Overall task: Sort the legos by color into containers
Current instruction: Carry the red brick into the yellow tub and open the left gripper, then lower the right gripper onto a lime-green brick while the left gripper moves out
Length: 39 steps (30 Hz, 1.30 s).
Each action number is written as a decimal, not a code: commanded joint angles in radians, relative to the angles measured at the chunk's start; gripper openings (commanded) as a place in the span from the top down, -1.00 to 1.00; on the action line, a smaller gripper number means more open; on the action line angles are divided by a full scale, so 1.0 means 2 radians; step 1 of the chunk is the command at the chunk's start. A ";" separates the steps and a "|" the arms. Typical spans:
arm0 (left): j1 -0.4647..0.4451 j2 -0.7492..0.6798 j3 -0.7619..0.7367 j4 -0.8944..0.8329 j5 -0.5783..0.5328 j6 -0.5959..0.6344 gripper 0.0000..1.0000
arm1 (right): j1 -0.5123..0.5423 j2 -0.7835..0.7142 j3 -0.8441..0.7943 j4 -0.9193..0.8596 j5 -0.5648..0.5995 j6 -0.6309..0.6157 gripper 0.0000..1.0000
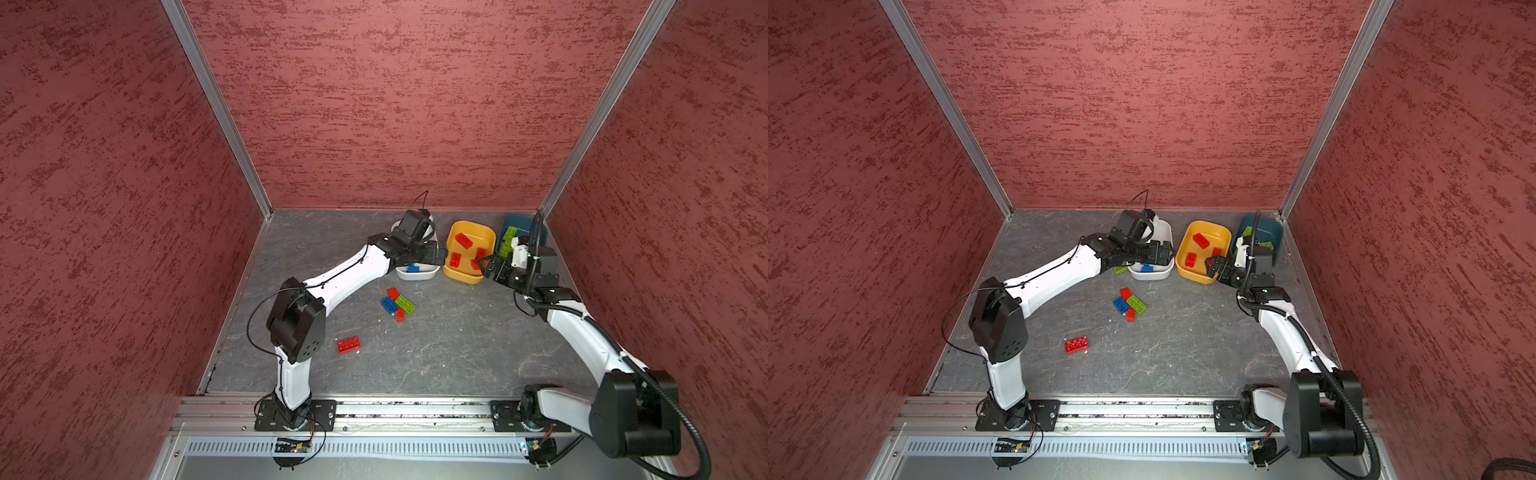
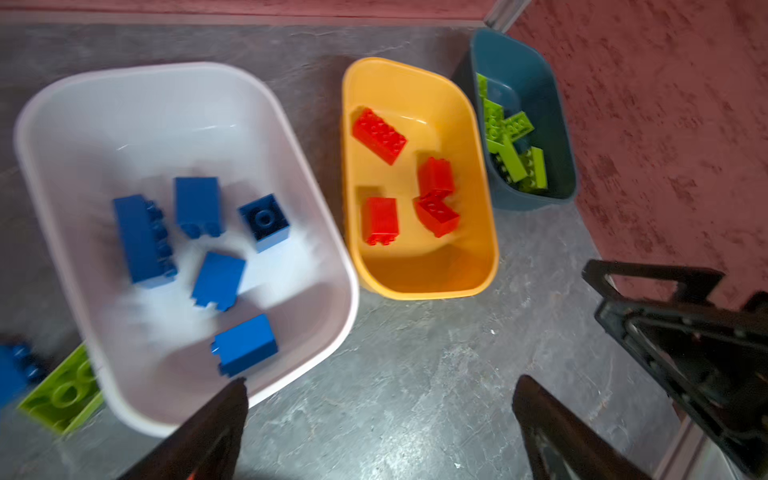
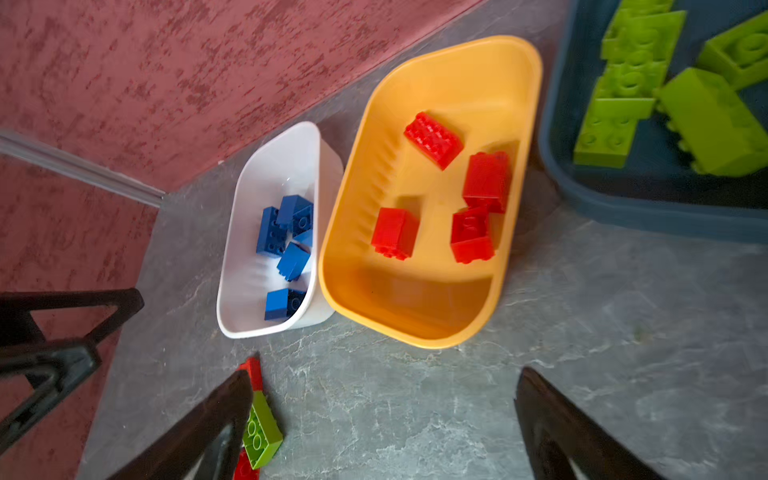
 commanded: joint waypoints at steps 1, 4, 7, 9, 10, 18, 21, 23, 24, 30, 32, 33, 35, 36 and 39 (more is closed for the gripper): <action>0.013 -0.033 -0.061 -0.004 -0.030 -0.057 -0.99 | 0.059 -0.009 -0.001 0.022 0.032 -0.056 -0.98; 0.035 -0.069 -0.122 -0.004 -0.049 -0.090 -0.99 | 0.112 0.009 0.007 0.017 0.031 -0.100 -0.98; 0.057 -0.098 -0.160 -0.021 -0.073 -0.117 -0.99 | 0.165 0.040 0.016 0.008 0.031 -0.138 -0.97; 0.072 -0.115 -0.181 -0.025 -0.081 -0.129 -0.99 | 0.197 0.064 0.020 0.003 0.029 -0.158 -0.92; 0.079 -0.126 -0.192 -0.023 -0.082 -0.132 -0.99 | 0.211 0.077 0.022 0.002 0.023 -0.166 -0.87; 0.108 -0.184 -0.246 -0.045 -0.107 -0.142 -0.99 | 0.297 0.163 0.045 -0.011 0.030 -0.240 -0.56; 0.120 -0.195 -0.262 -0.060 -0.099 -0.144 -0.99 | 0.311 0.208 0.067 -0.004 0.063 -0.250 -0.50; 0.121 -0.202 -0.263 -0.093 -0.112 -0.144 -0.99 | 0.318 0.231 0.081 -0.002 0.080 -0.256 -0.44; 0.121 -0.209 -0.265 -0.112 -0.120 -0.144 -0.99 | 0.320 0.240 0.084 0.002 0.087 -0.259 -0.38; 0.123 -0.283 -0.331 -0.172 -0.139 -0.165 -0.99 | 0.327 0.269 0.095 0.015 0.101 -0.280 -0.23; 0.124 -0.308 -0.354 -0.179 -0.125 -0.175 -0.99 | 0.329 0.276 0.103 0.010 0.101 -0.288 -0.22; 0.124 -0.320 -0.365 -0.184 -0.118 -0.183 -0.99 | 0.332 0.281 0.107 0.009 0.103 -0.292 -0.18; 0.123 -0.340 -0.376 -0.194 -0.102 -0.202 -0.99 | 0.336 0.288 0.113 0.008 0.109 -0.300 -0.12; 0.121 -0.351 -0.382 -0.195 -0.091 -0.210 -0.99 | 0.338 0.293 0.116 0.008 0.110 -0.302 -0.11; 0.114 -0.372 -0.403 -0.200 -0.074 -0.228 -0.99 | 0.340 0.303 0.124 0.017 0.108 -0.304 -0.06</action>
